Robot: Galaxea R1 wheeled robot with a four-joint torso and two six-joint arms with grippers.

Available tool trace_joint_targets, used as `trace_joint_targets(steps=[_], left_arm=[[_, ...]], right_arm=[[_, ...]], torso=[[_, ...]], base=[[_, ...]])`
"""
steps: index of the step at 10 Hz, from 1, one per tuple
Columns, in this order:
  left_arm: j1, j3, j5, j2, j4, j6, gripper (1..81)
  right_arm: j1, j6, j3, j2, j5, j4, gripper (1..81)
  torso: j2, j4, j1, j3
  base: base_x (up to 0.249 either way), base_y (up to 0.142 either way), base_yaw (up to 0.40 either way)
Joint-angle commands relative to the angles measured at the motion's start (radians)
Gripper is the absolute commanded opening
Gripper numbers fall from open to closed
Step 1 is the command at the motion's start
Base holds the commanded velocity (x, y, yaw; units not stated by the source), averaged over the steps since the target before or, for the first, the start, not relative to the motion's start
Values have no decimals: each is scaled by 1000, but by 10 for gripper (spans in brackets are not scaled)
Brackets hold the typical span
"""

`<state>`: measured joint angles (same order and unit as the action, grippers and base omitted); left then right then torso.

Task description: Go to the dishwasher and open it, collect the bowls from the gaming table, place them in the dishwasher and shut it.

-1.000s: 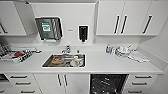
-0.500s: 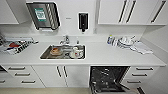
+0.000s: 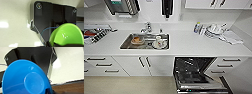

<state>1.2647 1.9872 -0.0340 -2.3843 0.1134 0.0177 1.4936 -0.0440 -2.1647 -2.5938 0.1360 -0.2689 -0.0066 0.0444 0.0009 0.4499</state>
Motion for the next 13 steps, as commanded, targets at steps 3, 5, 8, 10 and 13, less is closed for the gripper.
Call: trace_joint_targets(steps=[3,5,8,10,13], left_arm=[[-217,-80,-188,98,60,-5,10],[-309,-126,-230,115,68,-5,10],[-486,-151,-344,132,84,-7,10],[-605,-159,-420,122,86,-18,10],[-741,-162,-454,100,92,-48,10]], right_arm=[[0,-2,19,31,-76,4,10],[0,-2,20,31,-76,4,10],[-8,-2,28,31,-76,7,10],[-14,-2,36,31,-76,5,10],[-15,-2,40,30,-75,5,10]], torso=[[0,0,1,35],[1,0,1,45],[1,0,1,45],[1,0,1,45],[1,0,1,102]], base=[[0,0,0],[0,0,0],[0,0,0],[0,0,0],[0,0,0]])
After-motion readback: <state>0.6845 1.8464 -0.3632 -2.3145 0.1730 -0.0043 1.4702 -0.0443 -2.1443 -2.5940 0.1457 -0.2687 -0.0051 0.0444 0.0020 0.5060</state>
